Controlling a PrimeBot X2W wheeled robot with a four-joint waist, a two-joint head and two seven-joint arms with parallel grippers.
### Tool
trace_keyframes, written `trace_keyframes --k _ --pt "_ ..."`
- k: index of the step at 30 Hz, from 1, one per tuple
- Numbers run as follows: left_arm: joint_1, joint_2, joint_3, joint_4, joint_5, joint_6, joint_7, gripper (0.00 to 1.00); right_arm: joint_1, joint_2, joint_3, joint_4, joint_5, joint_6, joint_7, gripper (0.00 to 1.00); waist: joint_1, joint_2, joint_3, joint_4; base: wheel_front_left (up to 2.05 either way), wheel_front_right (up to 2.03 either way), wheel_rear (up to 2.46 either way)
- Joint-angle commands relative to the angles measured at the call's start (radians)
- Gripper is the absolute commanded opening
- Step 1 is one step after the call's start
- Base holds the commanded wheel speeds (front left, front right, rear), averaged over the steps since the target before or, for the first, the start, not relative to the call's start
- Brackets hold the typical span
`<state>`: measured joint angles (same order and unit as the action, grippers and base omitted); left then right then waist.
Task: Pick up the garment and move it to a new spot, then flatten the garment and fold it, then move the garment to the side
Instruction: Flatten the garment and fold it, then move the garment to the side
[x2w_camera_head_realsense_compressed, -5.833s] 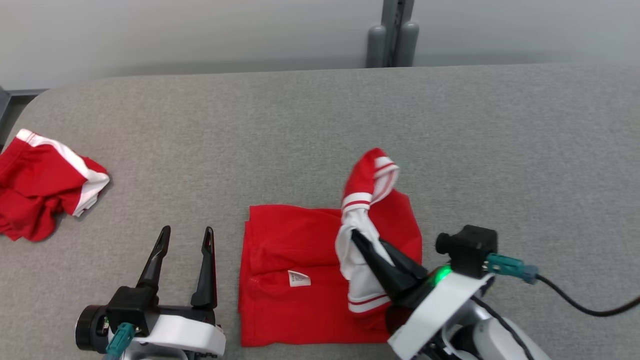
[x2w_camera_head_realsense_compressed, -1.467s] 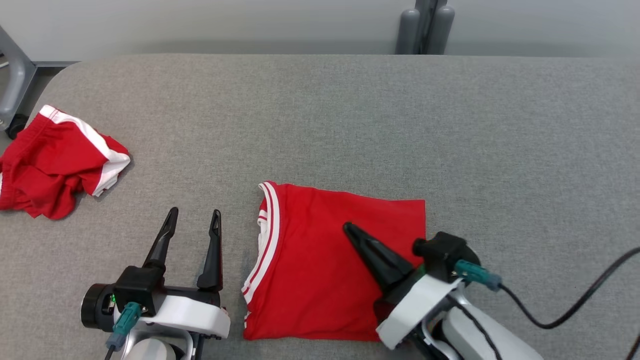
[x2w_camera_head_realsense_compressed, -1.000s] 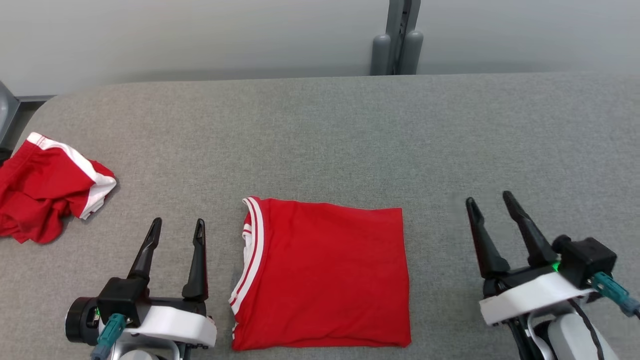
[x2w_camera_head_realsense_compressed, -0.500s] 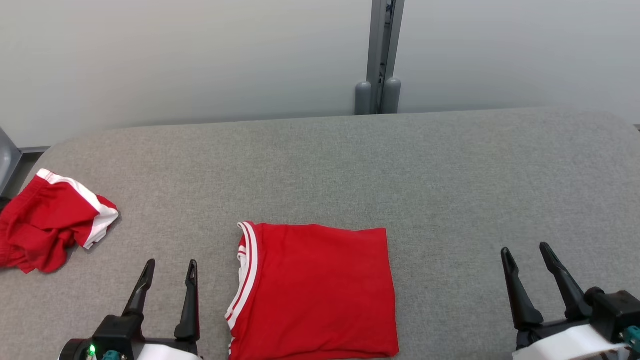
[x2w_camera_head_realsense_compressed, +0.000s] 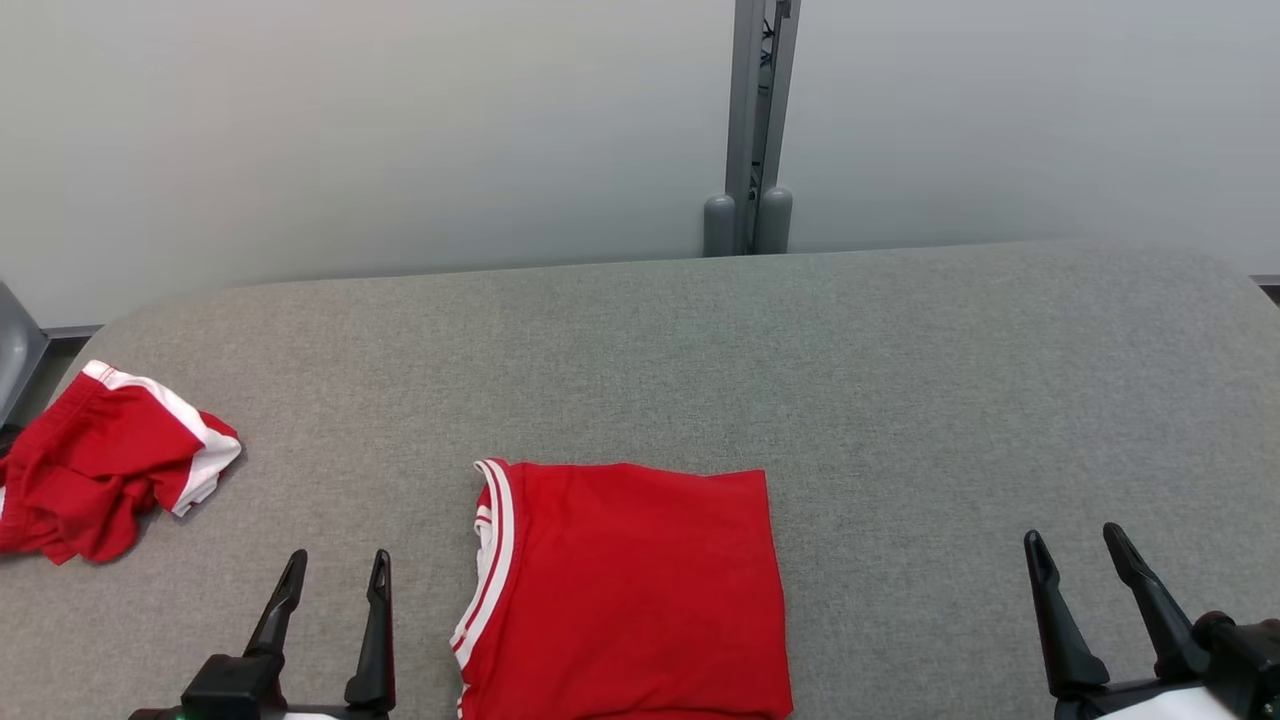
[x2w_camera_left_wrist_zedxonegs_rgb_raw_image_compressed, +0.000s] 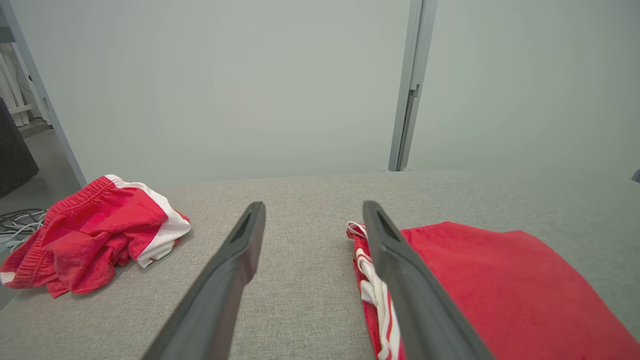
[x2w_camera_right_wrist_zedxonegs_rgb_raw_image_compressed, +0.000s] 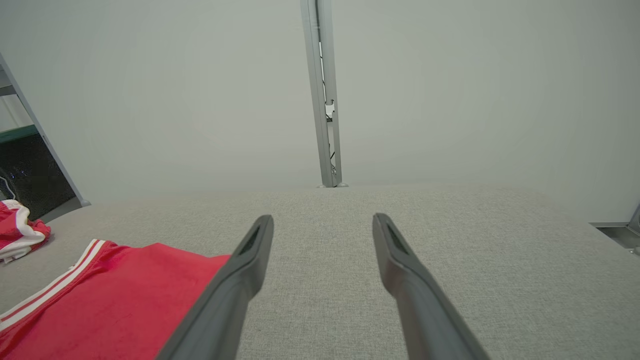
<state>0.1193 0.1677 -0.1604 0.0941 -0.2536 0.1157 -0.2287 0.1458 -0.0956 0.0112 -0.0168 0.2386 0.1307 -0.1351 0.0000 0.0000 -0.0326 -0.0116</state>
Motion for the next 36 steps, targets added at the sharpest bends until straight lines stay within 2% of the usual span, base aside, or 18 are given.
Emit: trace_keyframes --k 1,26,31,36 --pt "0.009 0.006 0.002 -0.004 -0.006 0.004 0.001 1.00 0.006 -0.003 -0.005 -0.007 -0.003 0.000 0.004 1.00 0.0000 0.0000 0.001 0.001 0.00 0.00 0.00" --pt "-0.010 0.021 -0.014 -0.001 -0.020 0.011 0.013 1.00 -0.010 0.009 -0.003 0.002 -0.002 0.000 -0.005 1.00 0.0000 0.0000 0.014 0.023 0.00 0.00 0.00" --pt "-0.050 0.021 -0.028 -0.012 -0.012 0.001 0.011 1.00 -0.056 0.000 0.037 0.065 0.027 0.000 -0.012 1.00 0.0000 0.0000 0.057 0.060 0.00 0.00 0.00" --pt "-0.101 0.012 -0.046 -0.010 -0.005 -0.010 0.000 1.00 -0.140 -0.009 0.128 0.213 0.062 0.000 -0.029 1.00 0.0000 0.0000 0.118 0.112 0.00 0.00 0.00"
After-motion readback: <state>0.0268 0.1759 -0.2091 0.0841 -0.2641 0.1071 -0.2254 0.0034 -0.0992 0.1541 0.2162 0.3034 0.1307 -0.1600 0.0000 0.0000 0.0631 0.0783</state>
